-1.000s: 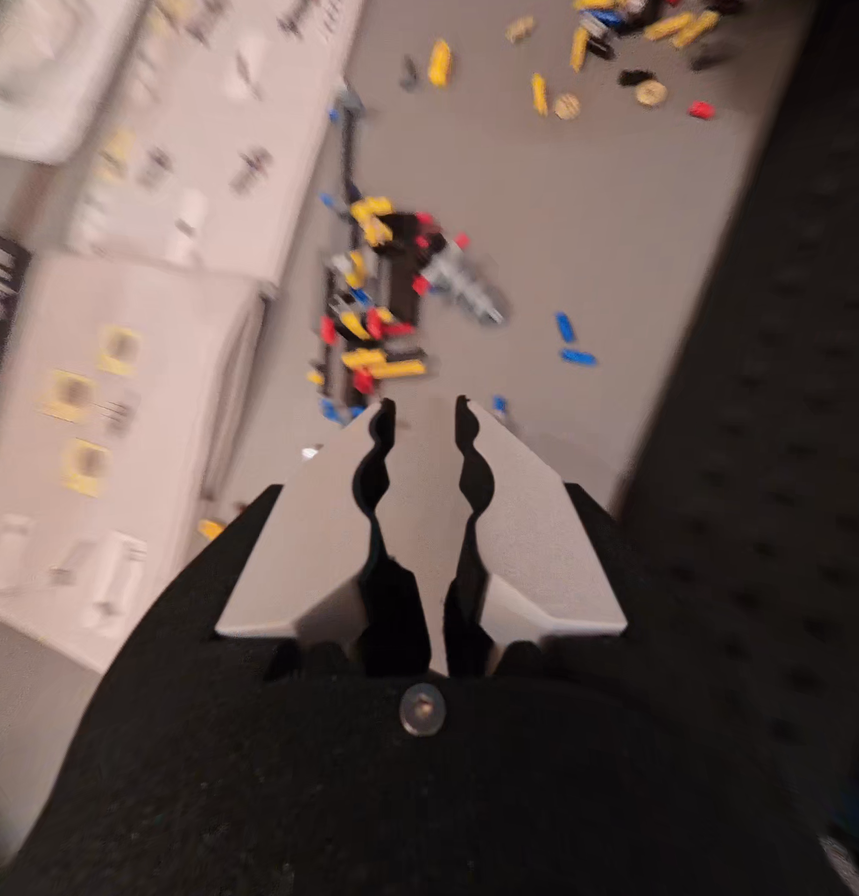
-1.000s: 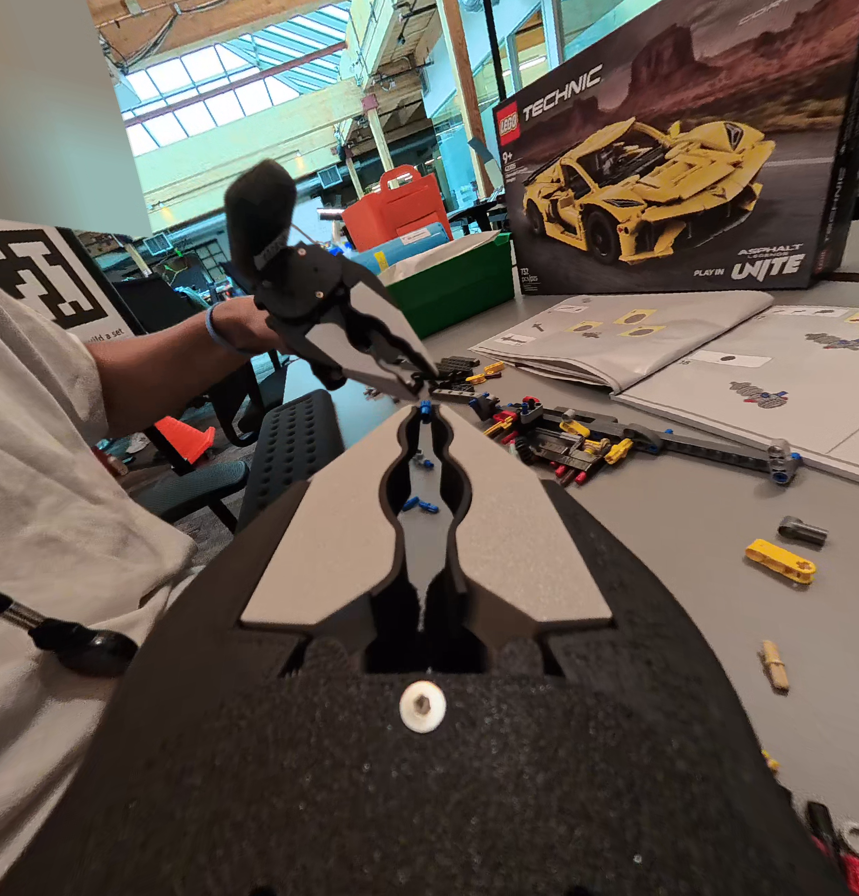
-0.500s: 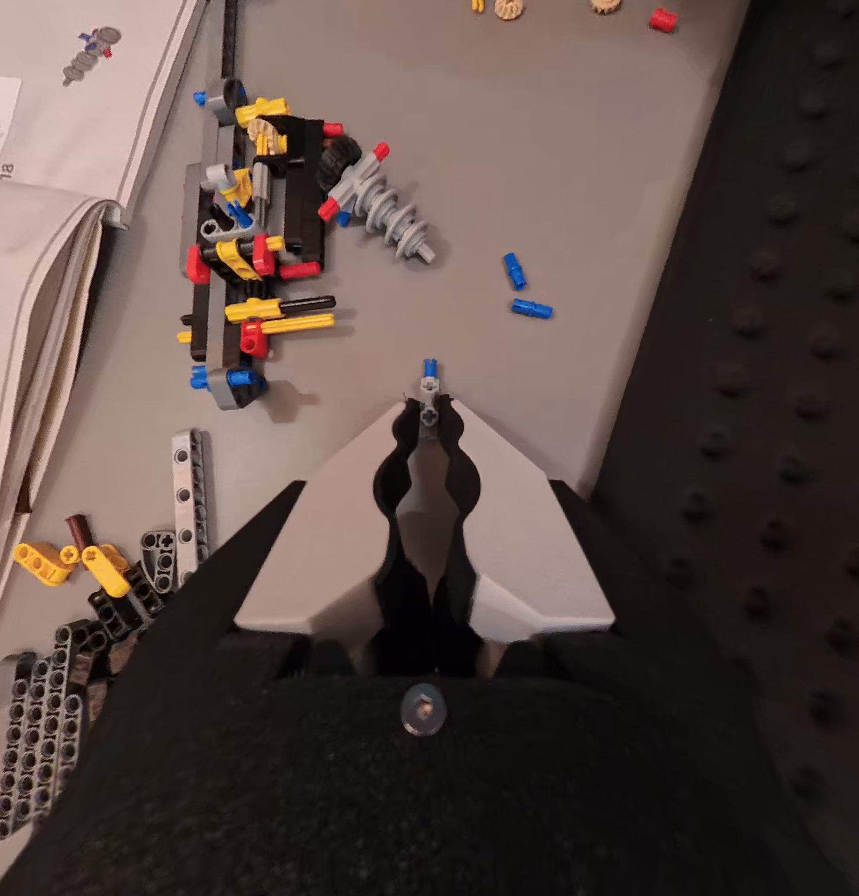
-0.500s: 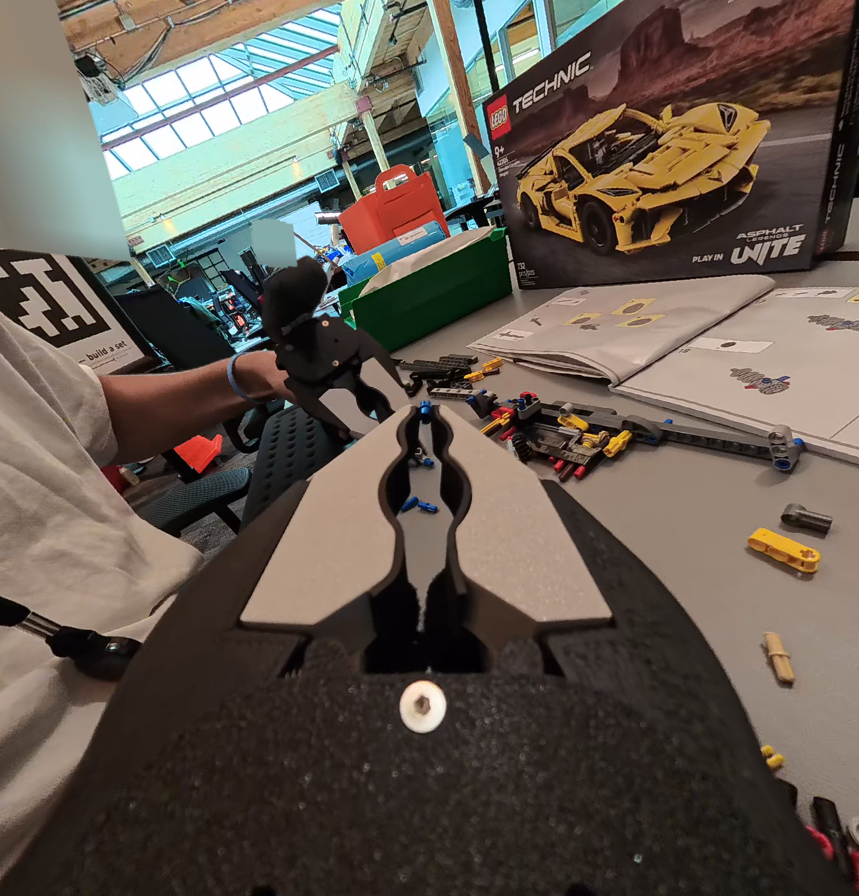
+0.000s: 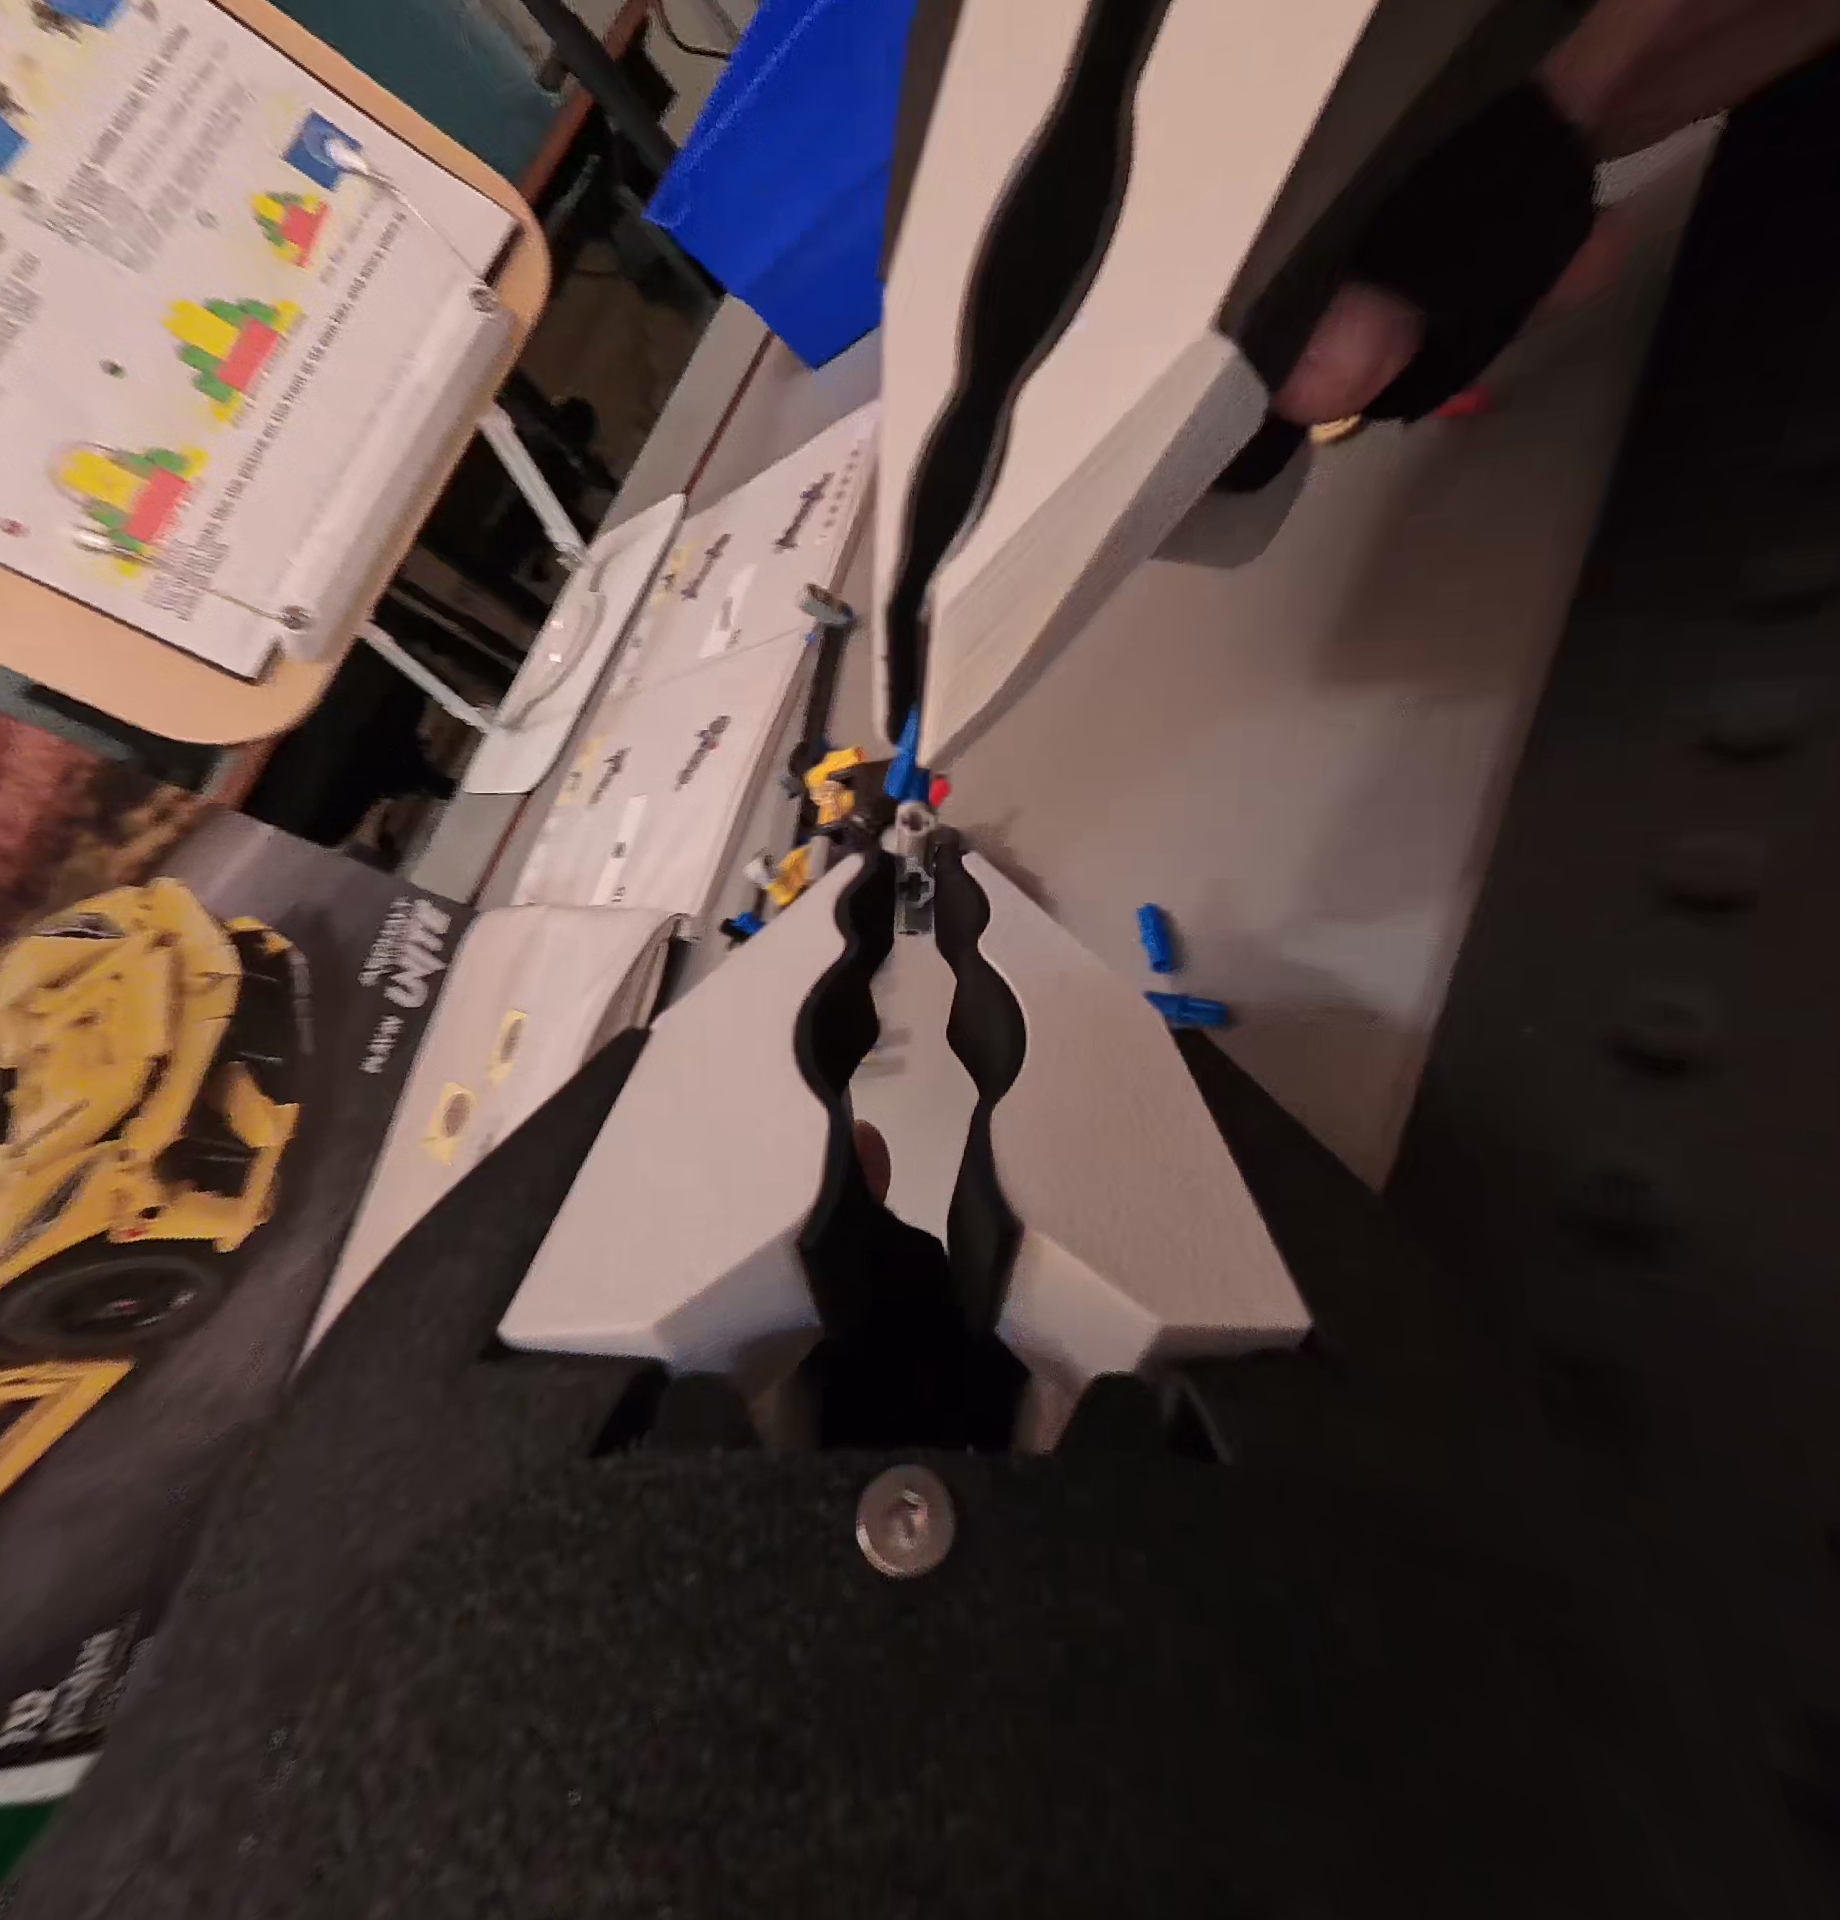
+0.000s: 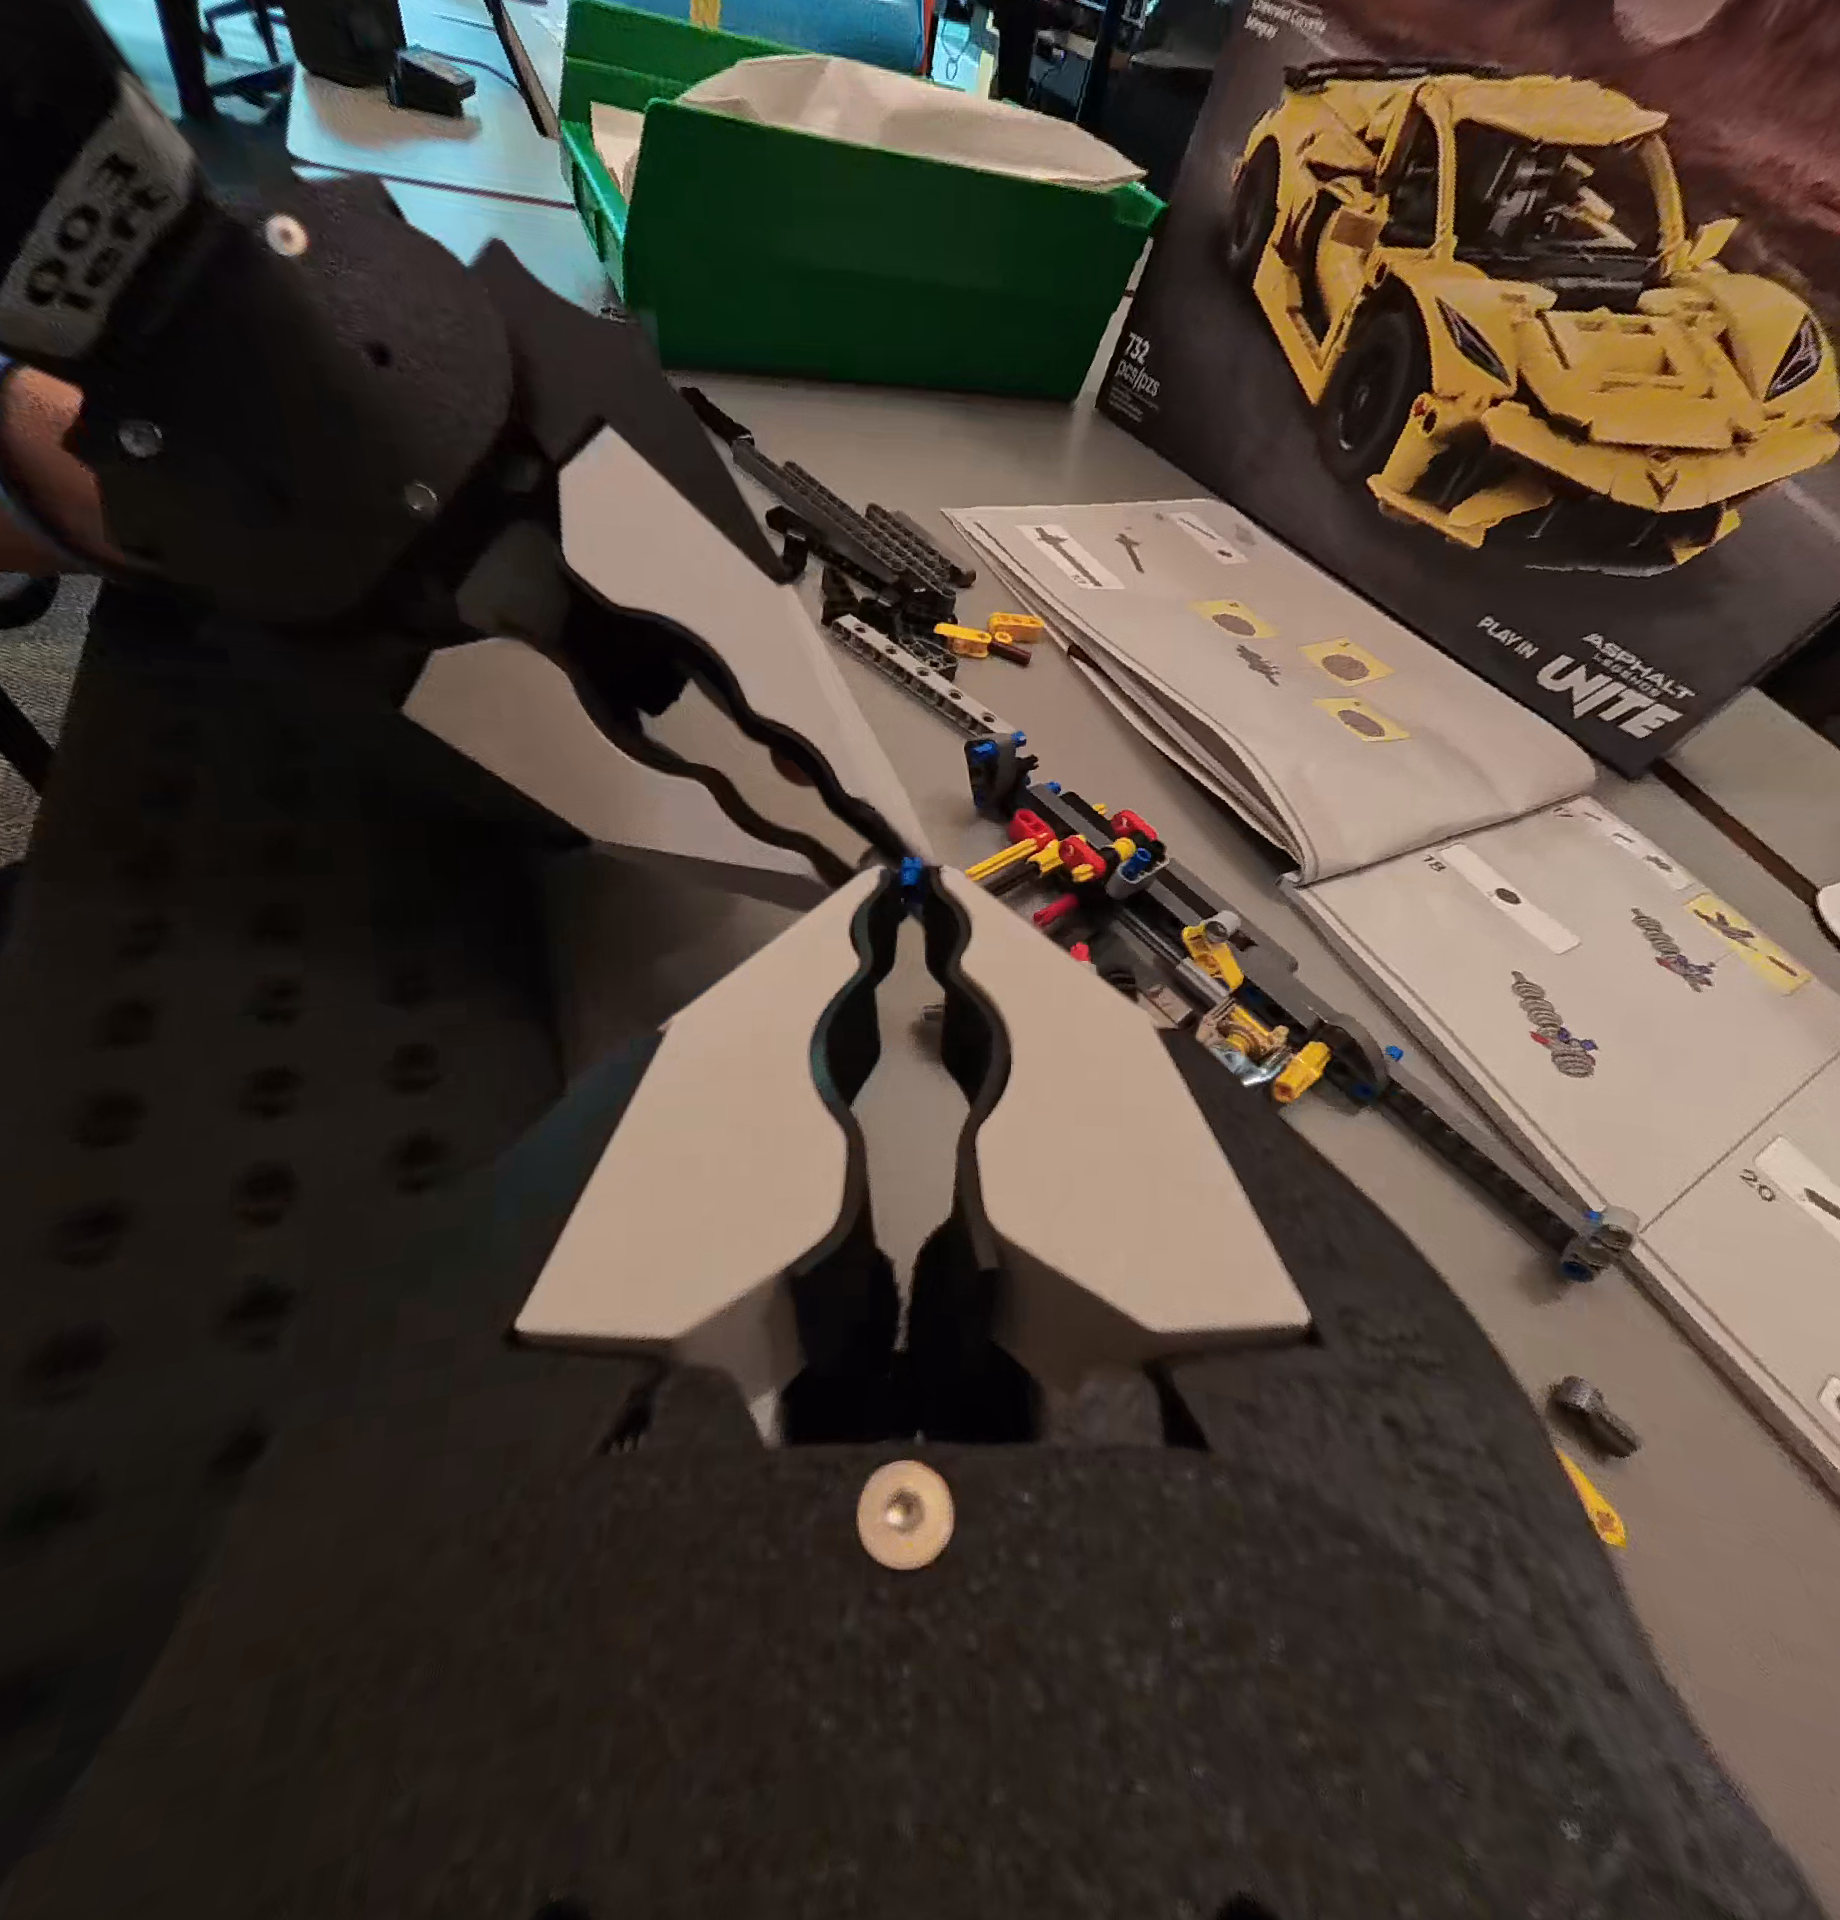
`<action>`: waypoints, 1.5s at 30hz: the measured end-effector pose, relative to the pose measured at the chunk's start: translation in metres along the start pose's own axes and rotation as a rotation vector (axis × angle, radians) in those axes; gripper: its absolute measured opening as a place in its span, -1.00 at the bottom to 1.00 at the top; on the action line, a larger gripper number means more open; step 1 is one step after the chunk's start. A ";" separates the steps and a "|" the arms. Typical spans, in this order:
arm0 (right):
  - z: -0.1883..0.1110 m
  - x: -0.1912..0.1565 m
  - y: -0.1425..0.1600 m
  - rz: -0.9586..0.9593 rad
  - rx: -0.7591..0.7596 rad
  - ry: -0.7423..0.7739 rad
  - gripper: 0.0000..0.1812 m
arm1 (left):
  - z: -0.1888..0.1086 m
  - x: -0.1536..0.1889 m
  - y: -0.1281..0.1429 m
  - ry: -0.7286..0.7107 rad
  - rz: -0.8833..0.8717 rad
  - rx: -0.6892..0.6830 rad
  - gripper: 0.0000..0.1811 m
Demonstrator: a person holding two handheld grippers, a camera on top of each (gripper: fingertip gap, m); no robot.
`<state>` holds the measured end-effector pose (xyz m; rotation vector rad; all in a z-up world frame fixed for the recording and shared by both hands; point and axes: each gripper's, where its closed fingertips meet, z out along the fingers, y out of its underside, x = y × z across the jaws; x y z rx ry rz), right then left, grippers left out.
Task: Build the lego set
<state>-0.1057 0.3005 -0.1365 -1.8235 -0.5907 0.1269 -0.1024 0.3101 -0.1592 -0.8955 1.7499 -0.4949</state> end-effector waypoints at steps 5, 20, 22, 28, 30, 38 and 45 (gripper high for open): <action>0.004 0.000 0.010 -0.014 -0.044 0.029 -0.96 | 0.000 -0.001 0.003 0.001 -0.006 -0.004 -0.93; 0.013 -0.003 0.020 -0.098 -0.123 0.074 -0.96 | 0.006 0.004 0.015 -0.022 0.103 -0.088 -0.93; 0.014 -0.003 0.021 -0.120 -0.135 0.086 -0.96 | 0.007 0.005 0.016 -0.028 0.124 -0.096 -0.93; 0.013 -0.004 0.022 -0.167 -0.139 0.099 -0.96 | 0.006 0.005 0.015 -0.085 0.265 -0.102 -0.94; 0.012 -0.005 0.022 -0.158 -0.132 0.089 -0.96 | 0.005 0.005 0.014 -0.084 0.268 -0.097 -0.94; 0.011 -0.008 0.021 -0.144 -0.108 0.062 -0.96 | 0.003 0.007 0.010 -0.073 0.260 -0.080 -0.94; 0.012 -0.009 0.021 -0.147 -0.106 0.062 -0.96 | 0.002 0.007 0.009 -0.083 0.270 -0.082 -0.93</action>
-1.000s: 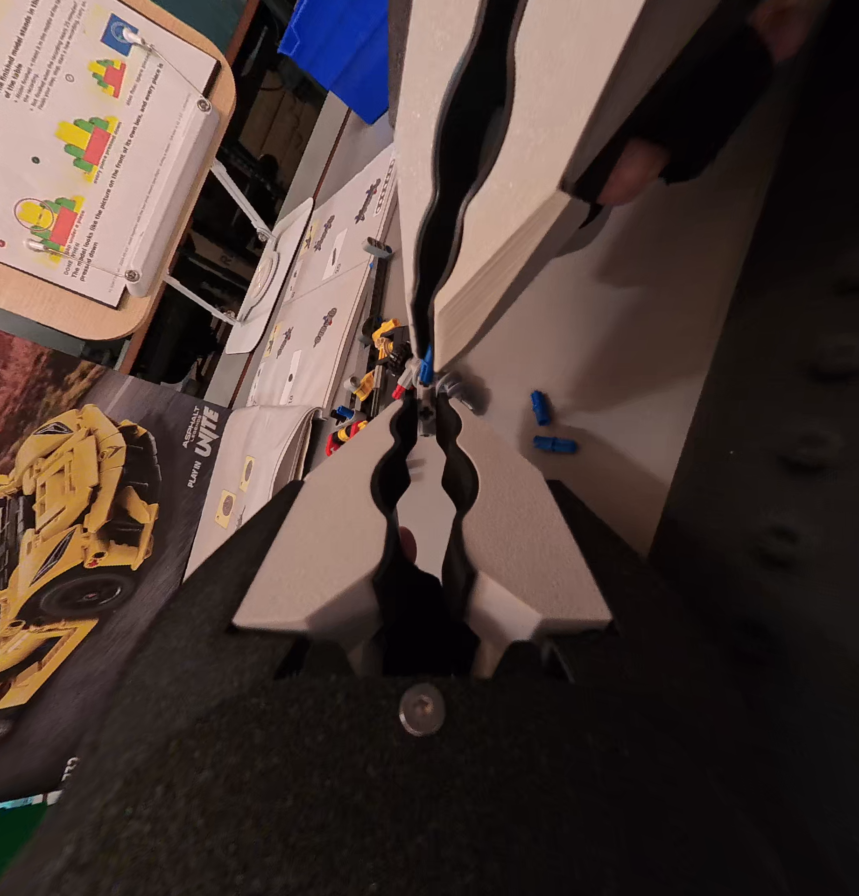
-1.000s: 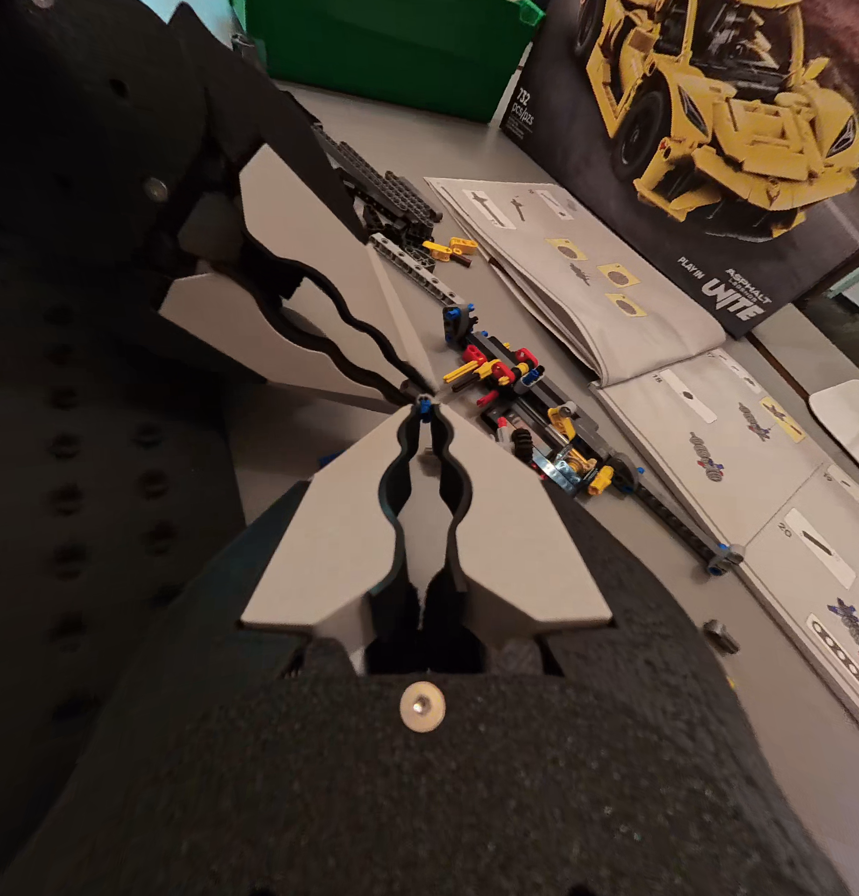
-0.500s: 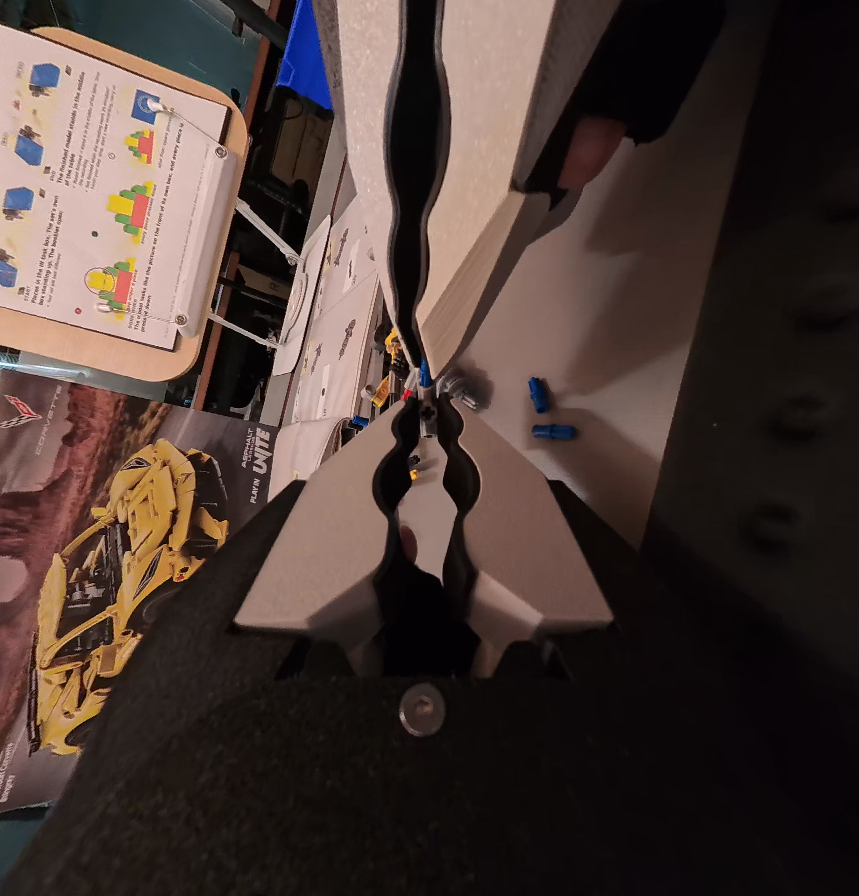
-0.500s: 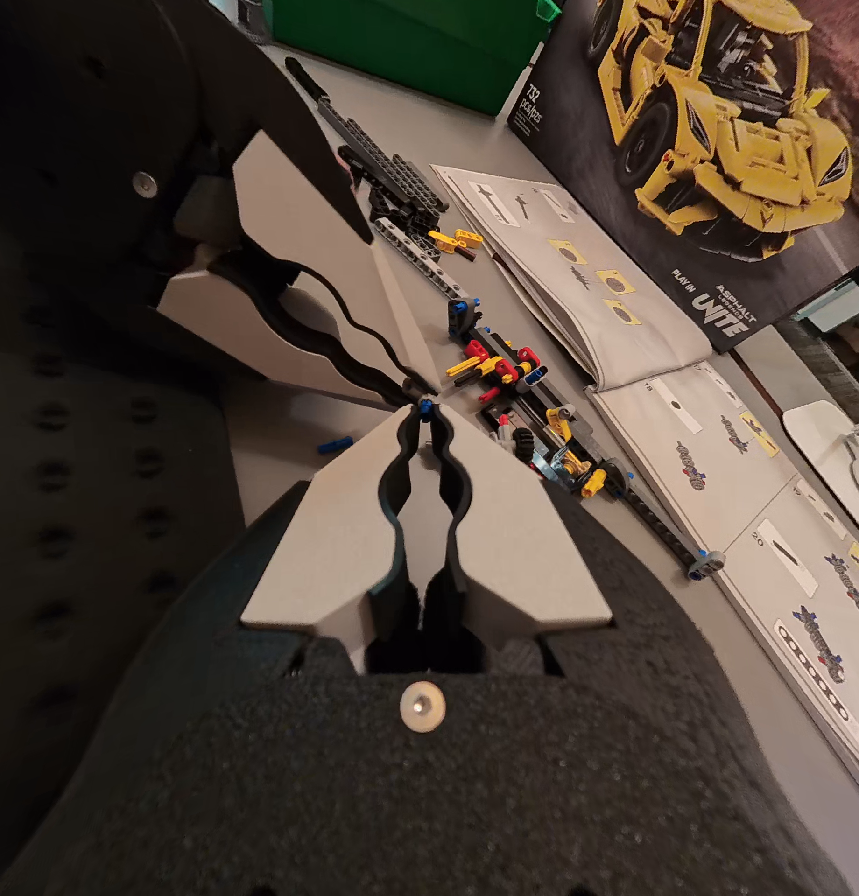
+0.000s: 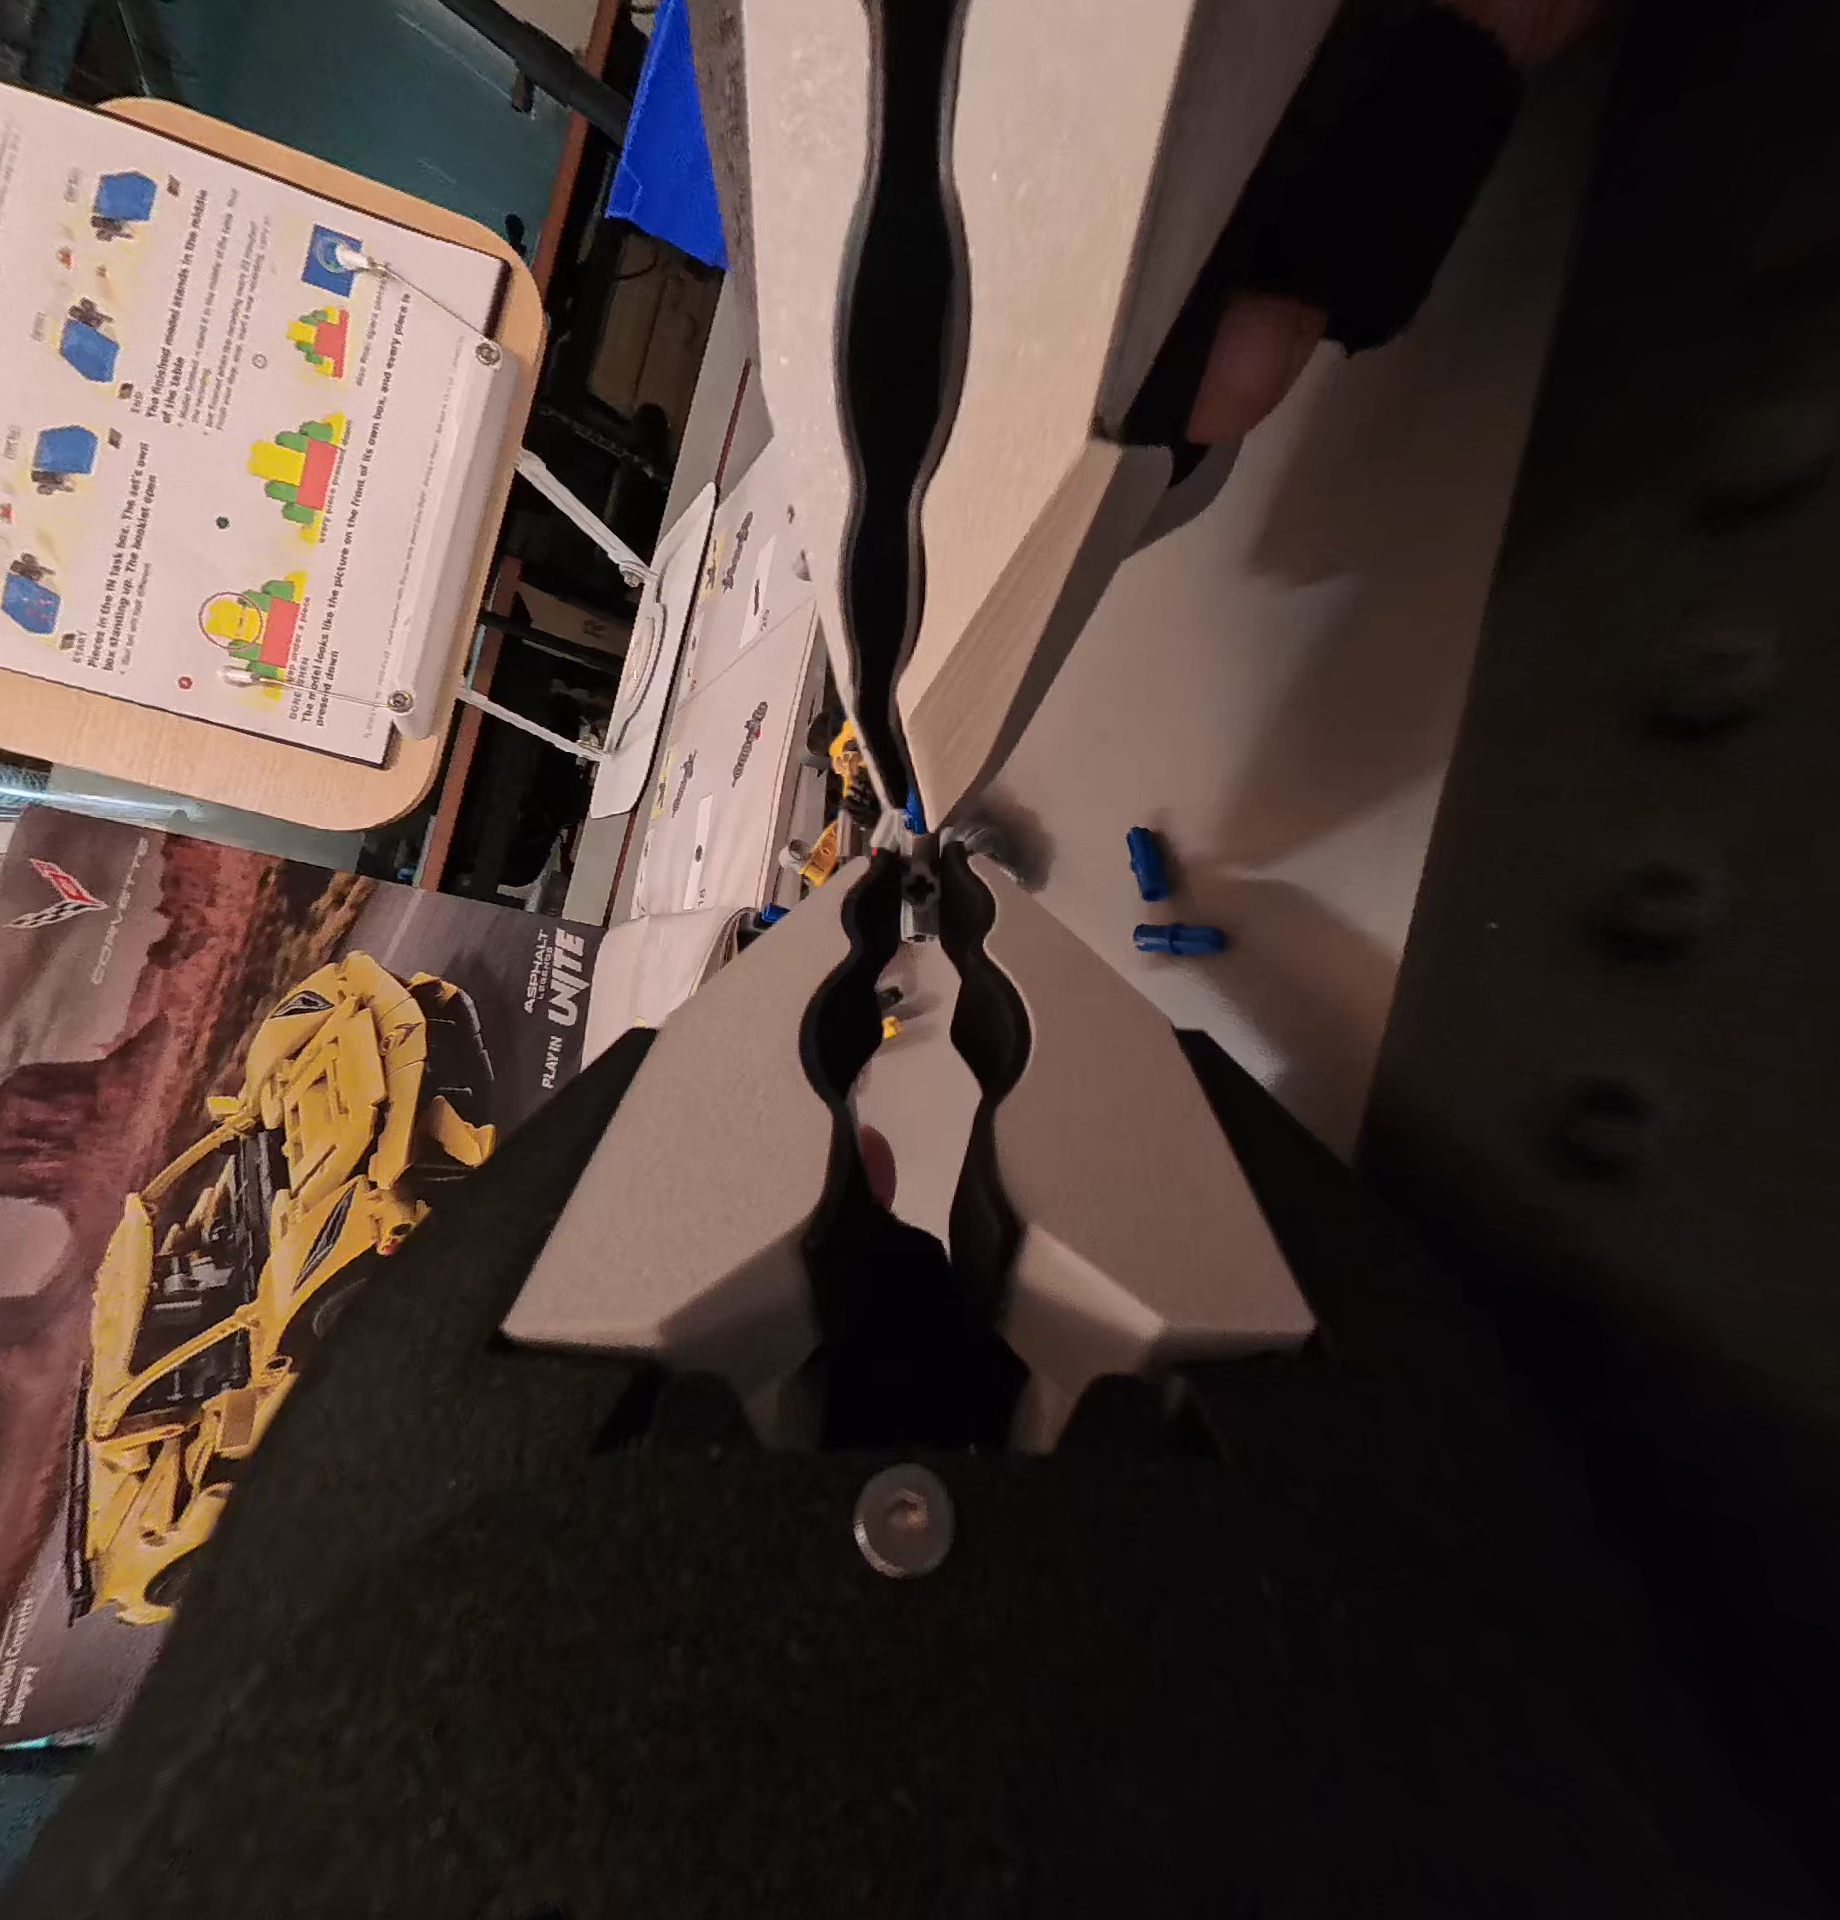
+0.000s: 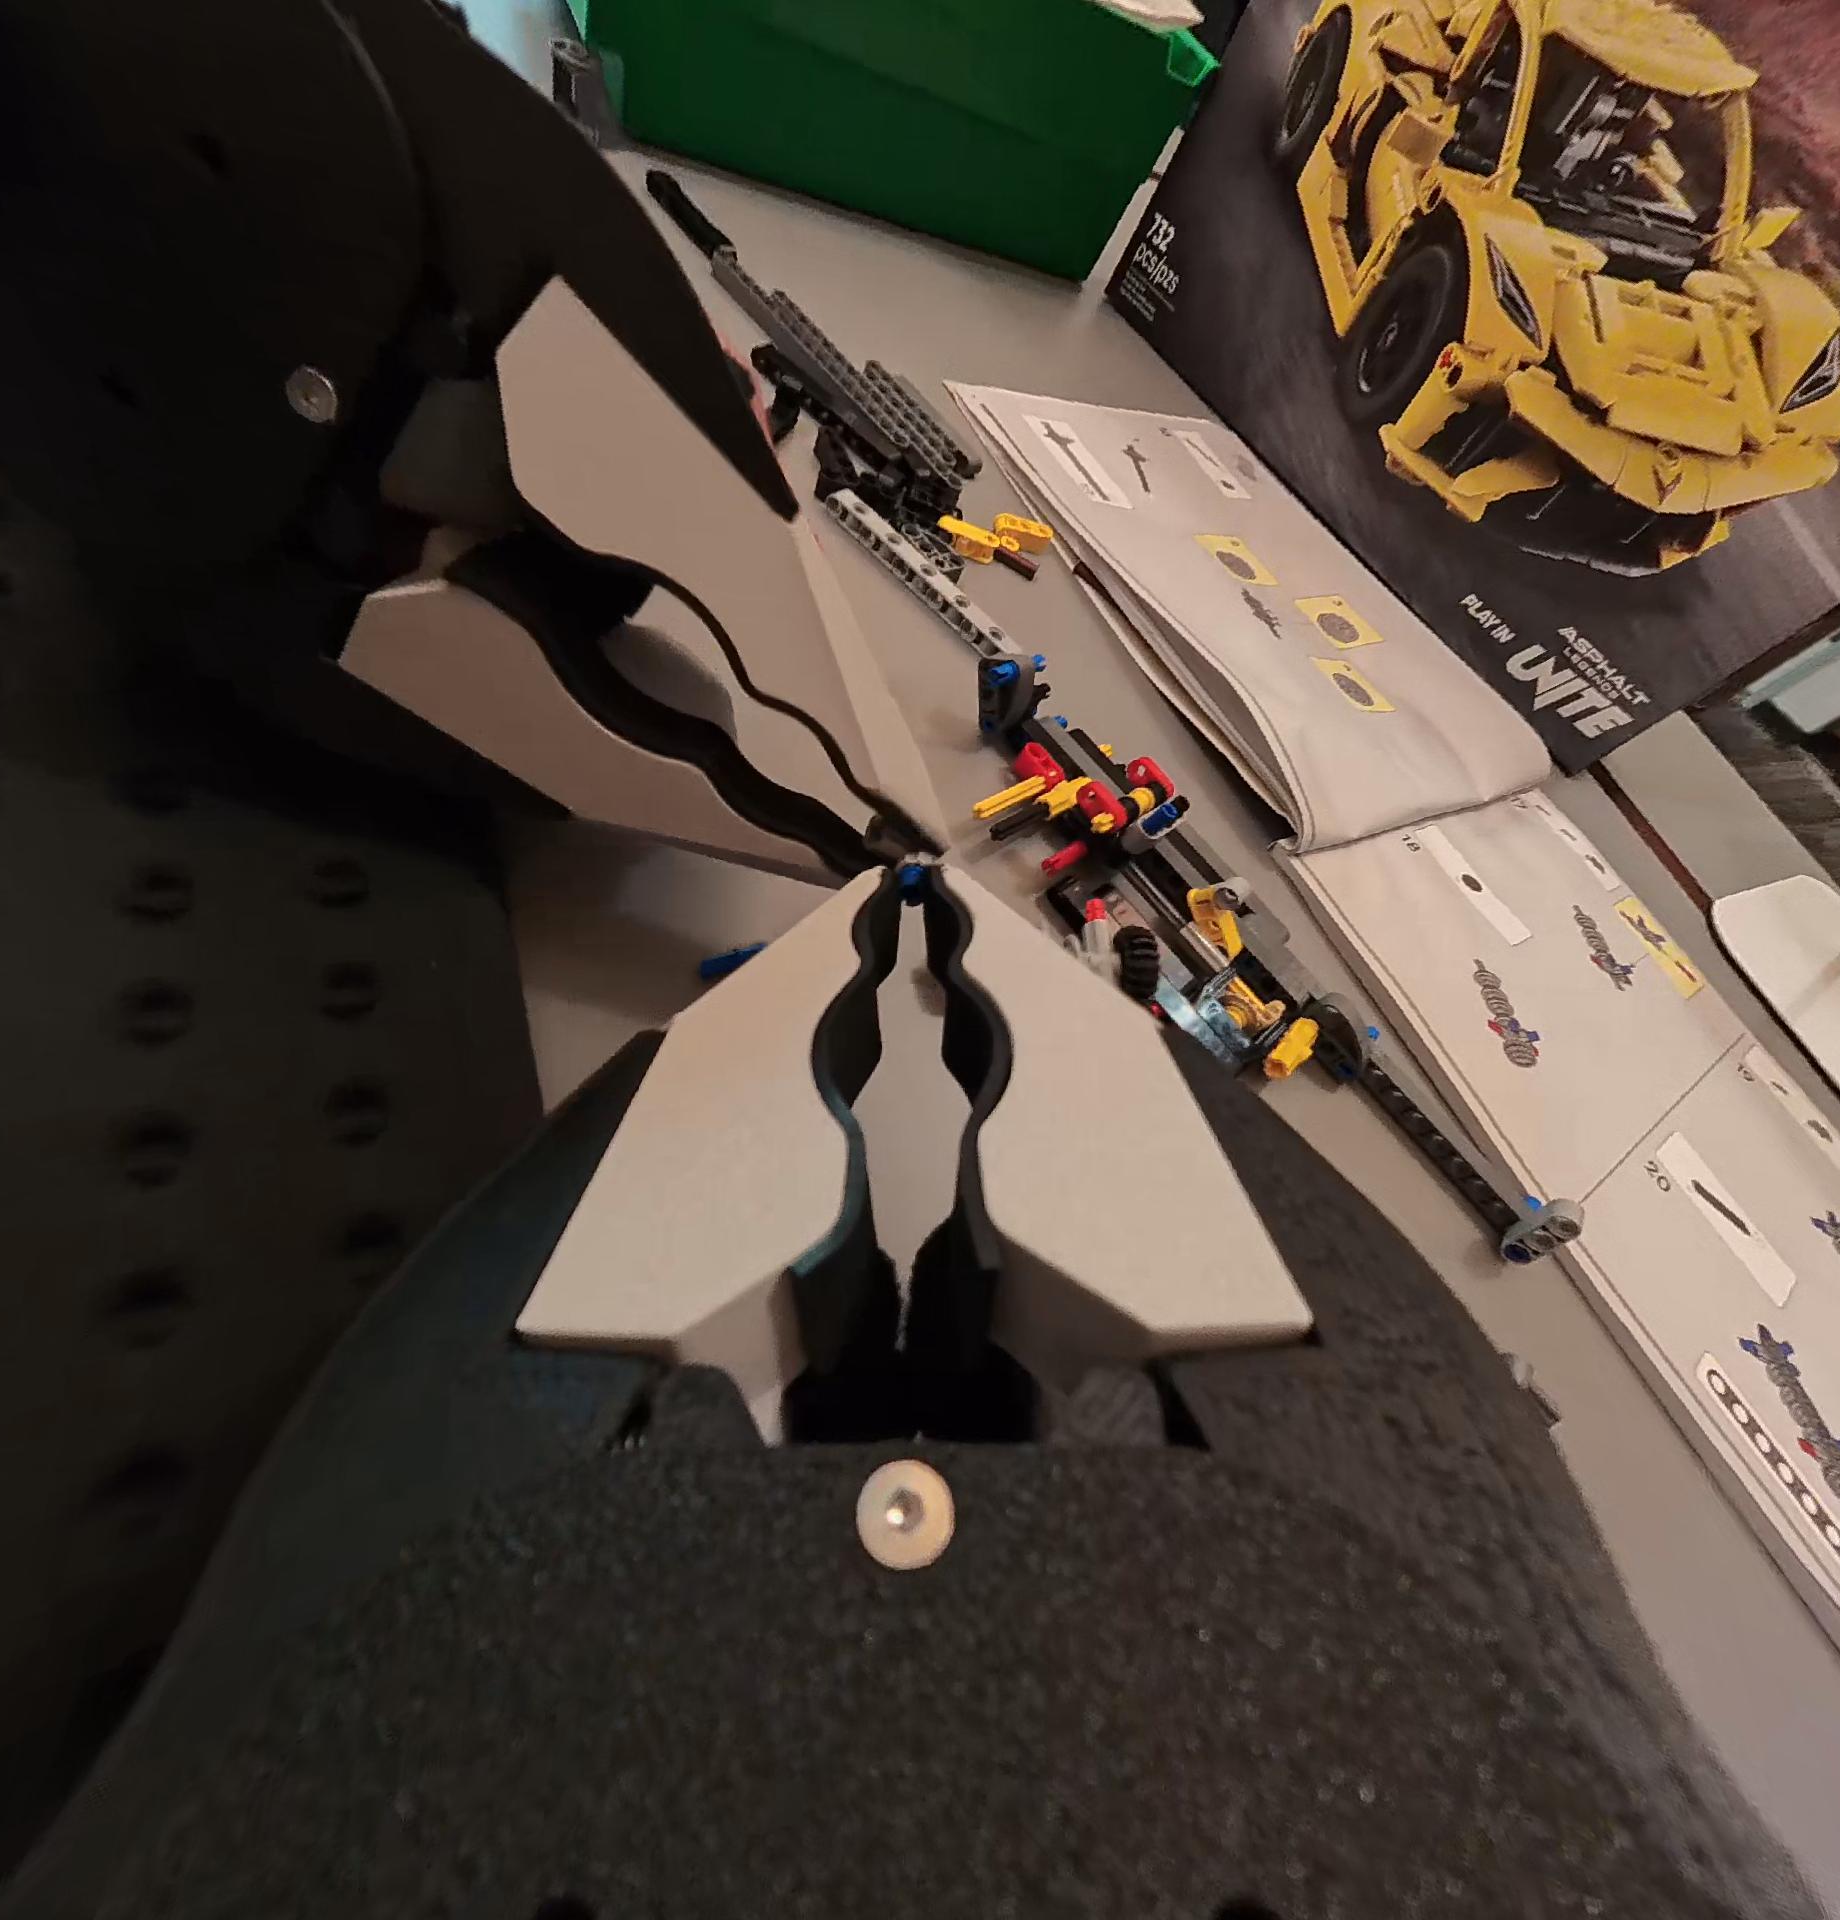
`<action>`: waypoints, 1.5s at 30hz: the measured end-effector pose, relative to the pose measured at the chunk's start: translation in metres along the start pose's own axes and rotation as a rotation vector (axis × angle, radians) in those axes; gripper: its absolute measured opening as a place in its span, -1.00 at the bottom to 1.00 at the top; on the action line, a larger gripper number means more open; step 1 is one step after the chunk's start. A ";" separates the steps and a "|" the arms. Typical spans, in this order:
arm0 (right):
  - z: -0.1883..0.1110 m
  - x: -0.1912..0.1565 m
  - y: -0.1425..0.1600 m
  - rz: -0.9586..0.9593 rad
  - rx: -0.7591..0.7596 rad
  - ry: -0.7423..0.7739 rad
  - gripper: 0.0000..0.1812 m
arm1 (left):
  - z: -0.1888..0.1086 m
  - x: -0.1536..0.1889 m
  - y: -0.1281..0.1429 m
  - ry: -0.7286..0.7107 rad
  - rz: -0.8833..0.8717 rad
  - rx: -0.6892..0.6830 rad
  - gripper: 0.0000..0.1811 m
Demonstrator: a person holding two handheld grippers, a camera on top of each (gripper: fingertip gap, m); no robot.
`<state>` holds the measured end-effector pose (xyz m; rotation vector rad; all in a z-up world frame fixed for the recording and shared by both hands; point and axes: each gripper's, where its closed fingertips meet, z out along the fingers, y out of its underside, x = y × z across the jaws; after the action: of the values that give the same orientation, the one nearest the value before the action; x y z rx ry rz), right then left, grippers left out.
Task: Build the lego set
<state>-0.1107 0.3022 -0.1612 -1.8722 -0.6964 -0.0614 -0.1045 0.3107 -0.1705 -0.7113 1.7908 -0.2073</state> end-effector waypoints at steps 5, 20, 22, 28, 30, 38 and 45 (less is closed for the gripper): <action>0.001 -0.001 0.001 -0.019 -0.009 0.004 -0.96 | 0.000 0.001 0.000 -0.008 0.030 -0.007 -0.93; -0.001 0.002 0.000 0.074 0.011 -0.009 -0.91 | 0.001 0.000 0.000 -0.036 0.041 -0.016 -0.93; 0.000 0.002 0.000 0.066 0.009 -0.006 -0.93 | 0.000 0.000 -0.001 -0.033 0.044 -0.009 -0.93; 0.001 0.000 0.004 0.056 -0.017 -0.023 -0.96 | 0.001 0.002 0.001 -0.027 0.065 -0.028 -0.93; 0.001 -0.001 0.004 0.034 -0.016 -0.019 -0.96 | 0.000 0.002 0.000 -0.034 0.074 -0.031 -0.93; 0.002 -0.003 0.005 0.029 -0.022 -0.030 -0.96 | -0.001 0.004 -0.001 -0.035 0.111 -0.040 -0.93; -0.002 0.001 -0.002 0.147 0.039 -0.080 -0.97 | -0.003 -0.002 -0.010 -0.065 0.055 0.031 -0.93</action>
<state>-0.1101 0.3010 -0.1585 -1.8906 -0.6081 0.1209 -0.1031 0.3033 -0.1630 -0.6388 1.7393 -0.1728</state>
